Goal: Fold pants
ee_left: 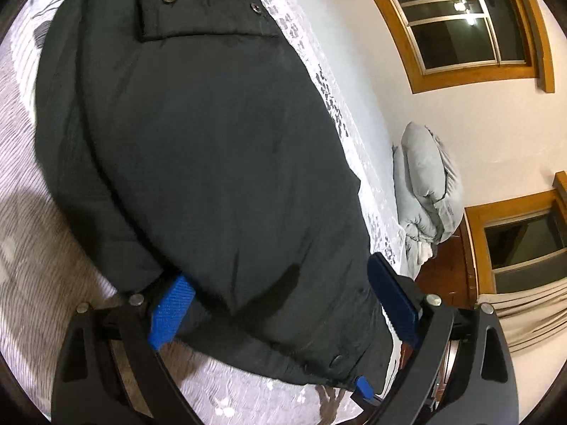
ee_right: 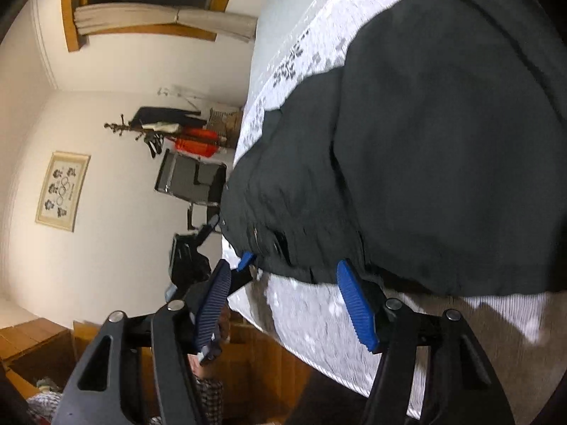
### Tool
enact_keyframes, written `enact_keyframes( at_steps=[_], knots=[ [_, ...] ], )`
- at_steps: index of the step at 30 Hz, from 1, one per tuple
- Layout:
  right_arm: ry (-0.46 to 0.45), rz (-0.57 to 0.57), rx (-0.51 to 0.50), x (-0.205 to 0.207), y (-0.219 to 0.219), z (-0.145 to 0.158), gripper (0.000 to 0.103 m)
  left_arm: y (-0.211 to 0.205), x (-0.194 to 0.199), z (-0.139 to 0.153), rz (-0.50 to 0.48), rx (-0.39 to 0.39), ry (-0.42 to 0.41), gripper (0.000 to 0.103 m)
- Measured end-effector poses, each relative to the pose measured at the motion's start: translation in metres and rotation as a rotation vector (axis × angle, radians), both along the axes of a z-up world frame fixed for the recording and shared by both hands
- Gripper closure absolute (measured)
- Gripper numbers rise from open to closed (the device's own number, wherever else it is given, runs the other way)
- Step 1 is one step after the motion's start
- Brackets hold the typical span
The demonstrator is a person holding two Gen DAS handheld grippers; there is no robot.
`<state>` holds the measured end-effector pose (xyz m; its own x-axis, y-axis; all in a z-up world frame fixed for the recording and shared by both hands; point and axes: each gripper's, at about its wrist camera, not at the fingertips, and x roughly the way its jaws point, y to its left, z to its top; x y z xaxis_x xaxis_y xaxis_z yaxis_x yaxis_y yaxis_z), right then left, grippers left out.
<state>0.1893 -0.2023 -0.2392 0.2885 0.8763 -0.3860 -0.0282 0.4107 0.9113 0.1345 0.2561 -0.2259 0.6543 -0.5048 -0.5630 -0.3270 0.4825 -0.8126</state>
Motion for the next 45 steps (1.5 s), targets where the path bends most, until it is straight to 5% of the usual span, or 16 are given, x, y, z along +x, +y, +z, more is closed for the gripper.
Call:
enact_keyframes(
  at_steps=[10,11,13,15,20,30,34,45],
  knots=[
    [0.092,0.036,0.034,-0.015,0.011,-0.016,0.045,0.012,-0.001,-0.001,0.041,-0.048,-0.047,0.012],
    [0.094,0.040,0.024,-0.016,0.013,-0.018,0.045,0.012,-0.001,-0.001,0.052,-0.037,-0.045,0.017],
    [0.107,0.041,0.009,-0.018,0.015,-0.021,0.045,0.015,-0.003,0.000,0.053,0.019,-0.018,0.042],
    [0.113,0.033,0.007,-0.018,0.012,-0.022,0.045,0.014,-0.003,-0.001,0.028,0.113,0.034,0.079],
    [0.096,0.019,-0.022,-0.017,0.007,-0.022,0.045,0.019,-0.015,-0.004,0.041,0.083,0.004,0.097],
    [0.075,0.000,-0.035,-0.018,-0.006,-0.015,0.045,-0.004,-0.061,0.034,0.124,0.184,-0.034,0.101],
    [0.087,-0.023,-0.041,-0.022,-0.017,-0.018,0.045,-0.001,-0.081,0.024,0.136,0.205,0.000,0.101],
    [0.038,-0.200,-0.143,-0.047,-0.106,0.003,0.044,-0.005,-0.053,0.015,0.087,0.291,0.032,0.092]
  ],
)
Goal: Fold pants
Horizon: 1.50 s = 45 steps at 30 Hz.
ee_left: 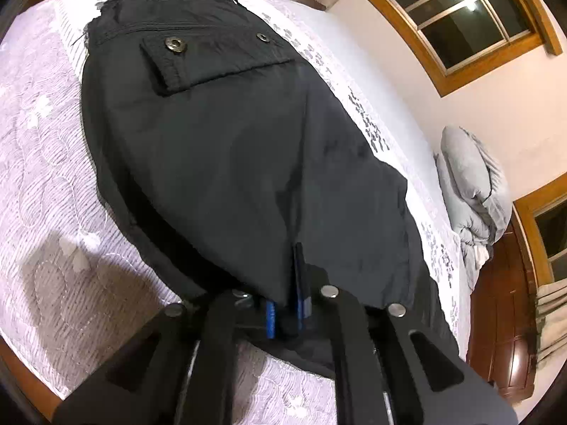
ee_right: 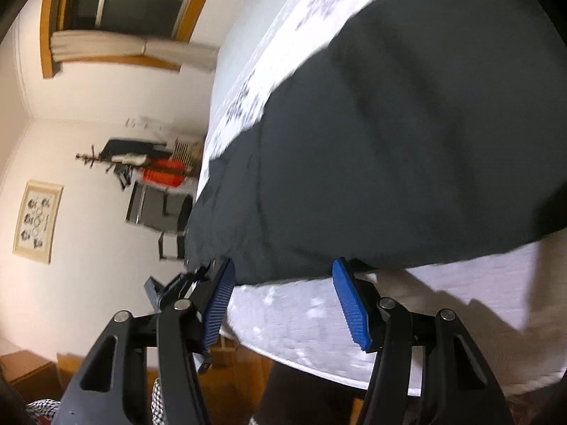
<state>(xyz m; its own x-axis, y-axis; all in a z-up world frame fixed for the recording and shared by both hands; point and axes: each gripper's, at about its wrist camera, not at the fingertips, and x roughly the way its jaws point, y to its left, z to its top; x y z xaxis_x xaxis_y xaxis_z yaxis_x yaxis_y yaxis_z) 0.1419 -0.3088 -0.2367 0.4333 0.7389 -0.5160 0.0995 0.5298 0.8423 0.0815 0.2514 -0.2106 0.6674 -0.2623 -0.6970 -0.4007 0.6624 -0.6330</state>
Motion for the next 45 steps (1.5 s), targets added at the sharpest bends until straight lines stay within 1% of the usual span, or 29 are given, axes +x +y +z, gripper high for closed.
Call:
enact_keyframes(
  at_steps=[1,2,4,5,6,7,8,9,11,12,15,18,22,27,29,31,35,36,38,39,40,41,42,44,45],
  knots=[
    [-0.007,-0.022,-0.021,-0.005,-0.013,0.003,0.043,-0.001,0.003,0.000,0.009,0.002,0.012,0.086],
    [-0.015,-0.044,-0.040,-0.009,-0.024,0.007,0.040,0.001,0.000,0.001,0.024,0.005,0.020,0.074],
    [-0.030,-0.121,-0.101,-0.026,-0.062,0.015,0.037,0.003,-0.007,0.006,0.064,0.017,0.004,0.057],
    [-0.030,-0.147,-0.119,-0.032,-0.073,0.017,0.037,0.003,-0.011,0.008,0.080,0.030,0.000,0.034],
    [-0.031,-0.194,-0.138,-0.042,-0.093,0.019,0.037,0.000,-0.015,0.014,0.095,0.063,0.006,0.014],
    [-0.030,-0.236,-0.147,-0.050,-0.110,0.019,0.037,-0.001,-0.019,0.019,0.101,0.094,0.019,0.009],
    [-0.026,-0.277,-0.154,-0.059,-0.125,0.019,0.037,-0.005,-0.020,0.022,0.099,0.134,0.041,0.009],
    [-0.018,-0.334,-0.158,-0.067,-0.146,0.017,0.036,-0.010,-0.020,0.023,0.082,0.156,0.066,0.009],
    [-0.012,-0.406,-0.161,-0.079,-0.173,0.015,0.036,-0.015,-0.020,0.019,0.067,0.162,0.115,0.009],
    [-0.020,-0.445,-0.165,-0.086,-0.189,0.014,0.036,-0.015,-0.022,0.017,0.078,0.160,0.140,0.009],
    [-0.024,-0.484,-0.173,-0.092,-0.211,0.007,0.035,-0.015,-0.030,0.011,0.139,0.166,0.180,0.009],
    [-0.020,-0.491,-0.176,-0.091,-0.221,-0.004,0.034,-0.015,-0.031,0.009,0.160,0.177,0.191,0.009],
    [-0.004,-0.495,-0.153,-0.085,-0.229,-0.021,0.033,-0.023,-0.017,0.007,0.147,0.240,0.247,0.008],
    [-0.018,-0.523,-0.091,-0.081,-0.250,-0.037,0.033,-0.028,-0.004,-0.001,0.164,0.277,0.268,0.003],
    [-0.035,-0.514,-0.093,-0.073,-0.255,-0.037,0.030,-0.029,0.000,-0.002,0.179,0.294,0.272,0.003],
    [-0.050,-0.514,-0.101,-0.065,-0.255,-0.037,0.030,-0.031,0.006,-0.002,0.189,0.301,0.277,0.003],
    [-0.088,-0.514,-0.091,-0.051,-0.253,-0.035,0.029,-0.034,0.015,-0.003,0.181,0.304,0.273,0.003],
    [-0.083,-0.513,-0.105,-0.046,-0.252,-0.037,0.029,-0.035,0.018,-0.004,0.179,0.303,0.270,0.003],
    [-0.050,-0.515,-0.157,-0.039,-0.250,-0.040,0.033,-0.034,0.021,-0.006,0.180,0.302,0.273,0.003],
    [-0.059,-0.514,-0.172,-0.041,-0.248,-0.038,0.033,-0.033,0.023,-0.007,0.178,0.304,0.277,0.003],
    [-0.071,-0.509,-0.199,-0.039,-0.247,-0.035,0.039,-0.034,0.024,-0.007,0.177,0.306,0.281,0.003],
    [-0.097,-0.489,-0.233,-0.036,-0.245,-0.030,0.053,-0.035,0.028,-0.007,0.174,0.313,0.285,0.003],
    [-0.113,-0.481,-0.235,-0.033,-0.245,-0.026,0.057,-0.036,0.030,-0.007,0.170,0.320,0.286,0.003],
    [-0.137,-0.476,-0.197,-0.032,-0.250,-0.022,0.075,-0.036,0.033,-0.009,0.166,0.325,0.288,0.003],
    [-0.154,-0.464,-0.171,-0.027,-0.252,-0.014,0.076,-0.036,0.035,-0.009,0.167,0.325,0.289,0.003]
  ],
)
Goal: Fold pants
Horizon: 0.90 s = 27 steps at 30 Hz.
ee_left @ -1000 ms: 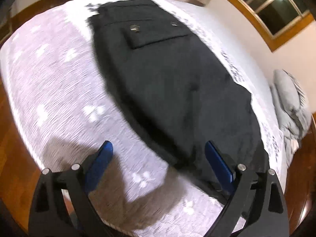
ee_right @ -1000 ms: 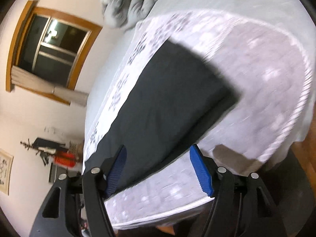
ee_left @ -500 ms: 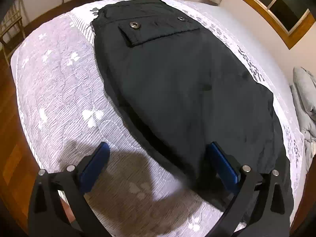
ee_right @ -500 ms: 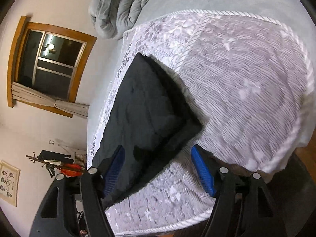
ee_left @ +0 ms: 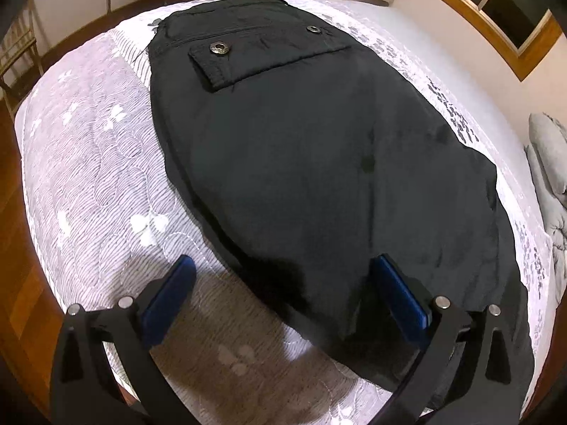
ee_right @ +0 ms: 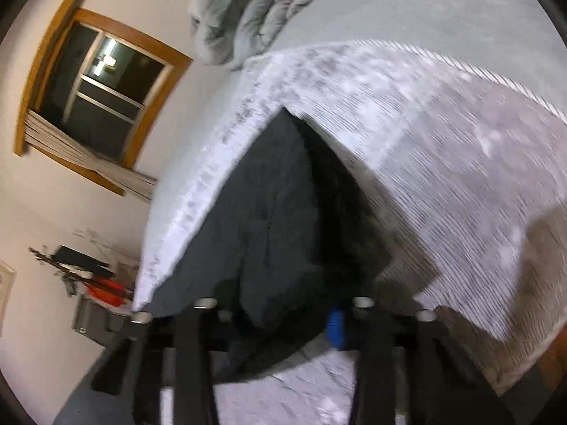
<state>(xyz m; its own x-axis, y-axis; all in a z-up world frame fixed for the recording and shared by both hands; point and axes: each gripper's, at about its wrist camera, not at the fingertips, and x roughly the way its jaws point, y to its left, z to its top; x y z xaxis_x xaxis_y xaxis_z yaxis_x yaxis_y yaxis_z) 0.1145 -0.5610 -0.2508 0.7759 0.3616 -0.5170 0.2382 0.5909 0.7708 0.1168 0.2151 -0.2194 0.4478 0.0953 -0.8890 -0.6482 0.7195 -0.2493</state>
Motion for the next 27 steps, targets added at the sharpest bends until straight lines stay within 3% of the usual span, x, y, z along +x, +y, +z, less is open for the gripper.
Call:
enact_keyframes(
  at_steps=[5,10,13,18,22,27],
  knots=[
    [-0.060,0.066,-0.087,0.020,-0.001,0.049,0.082,-0.006,0.002,0.004,-0.014,0.020,-0.007,0.003],
    [-0.090,0.075,-0.219,0.029,-0.009,0.091,0.084,-0.036,0.018,0.012,-0.096,0.009,-0.012,0.003],
    [-0.013,0.053,-0.252,0.037,-0.021,0.081,0.084,-0.054,0.023,0.009,-0.114,0.032,-0.008,0.002],
    [0.139,0.020,-0.195,0.039,-0.038,0.017,0.084,-0.069,0.023,0.006,-0.112,0.092,-0.033,0.002],
    [0.135,-0.017,-0.148,0.027,-0.041,-0.005,0.083,-0.068,0.020,0.009,-0.131,0.071,-0.046,0.003],
    [0.125,-0.032,-0.126,0.024,-0.043,-0.009,0.083,-0.061,0.013,0.013,-0.104,0.064,-0.043,0.003]
  ],
)
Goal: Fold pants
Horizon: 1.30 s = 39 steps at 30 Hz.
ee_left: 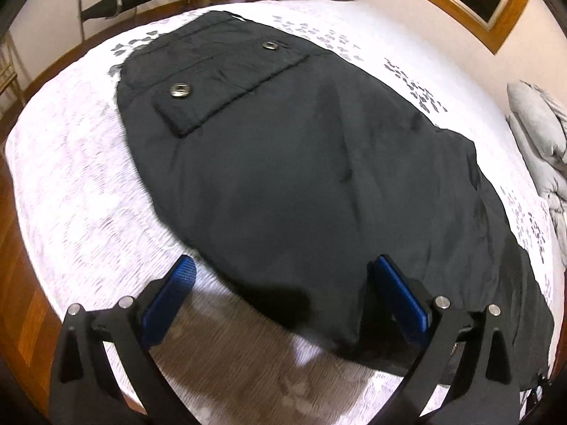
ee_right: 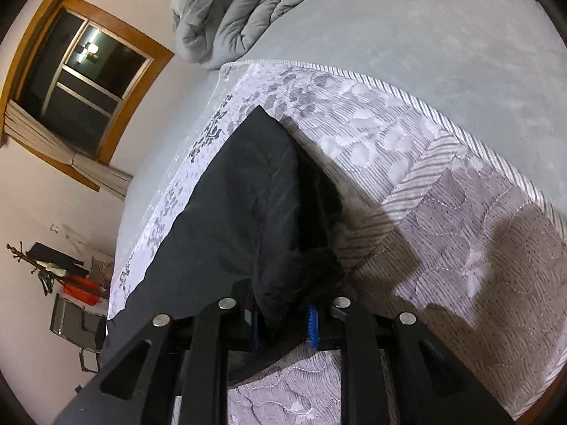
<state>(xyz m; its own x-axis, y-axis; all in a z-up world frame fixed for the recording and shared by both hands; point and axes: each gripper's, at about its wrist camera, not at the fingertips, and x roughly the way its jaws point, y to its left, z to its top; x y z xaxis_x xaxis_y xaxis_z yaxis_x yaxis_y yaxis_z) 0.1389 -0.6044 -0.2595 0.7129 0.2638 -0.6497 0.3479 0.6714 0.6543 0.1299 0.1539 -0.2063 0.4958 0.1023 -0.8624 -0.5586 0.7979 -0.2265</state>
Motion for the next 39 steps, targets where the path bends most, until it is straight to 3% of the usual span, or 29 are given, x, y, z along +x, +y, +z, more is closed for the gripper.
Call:
enact_keyframes(
  at_steps=[4,10,14,18,23,27,31,35,39],
  knots=[
    [0.018,0.008,-0.038,0.007,0.004,0.007,0.083,0.003,-0.014,0.016,0.016,-0.033,-0.057,0.003],
    [0.039,0.018,-0.087,0.012,0.008,0.014,0.083,-0.025,-0.005,0.049,-0.177,0.016,-0.149,0.003],
    [0.040,0.010,-0.076,0.010,0.007,0.011,0.083,-0.038,0.028,0.032,-0.262,0.046,-0.090,0.003],
    [0.047,0.010,-0.085,0.012,0.008,0.012,0.083,-0.049,0.037,0.008,-0.287,0.063,-0.014,0.003],
    [0.055,0.009,-0.083,0.014,0.008,0.009,0.083,-0.054,0.037,0.000,-0.319,0.138,-0.008,0.003],
    [0.060,0.013,-0.099,0.016,0.010,0.009,0.082,-0.066,0.033,0.024,-0.342,0.118,-0.081,0.003],
    [0.065,0.011,-0.094,0.017,0.009,0.007,0.081,-0.104,0.039,0.050,-0.479,0.030,-0.206,0.003],
    [0.067,-0.004,-0.082,0.016,0.007,0.003,0.071,-0.144,0.061,0.036,-0.611,0.006,-0.169,0.003],
    [0.058,-0.005,-0.074,0.013,0.005,0.004,0.069,-0.156,0.074,0.005,-0.618,0.034,-0.090,0.003]
  ],
)
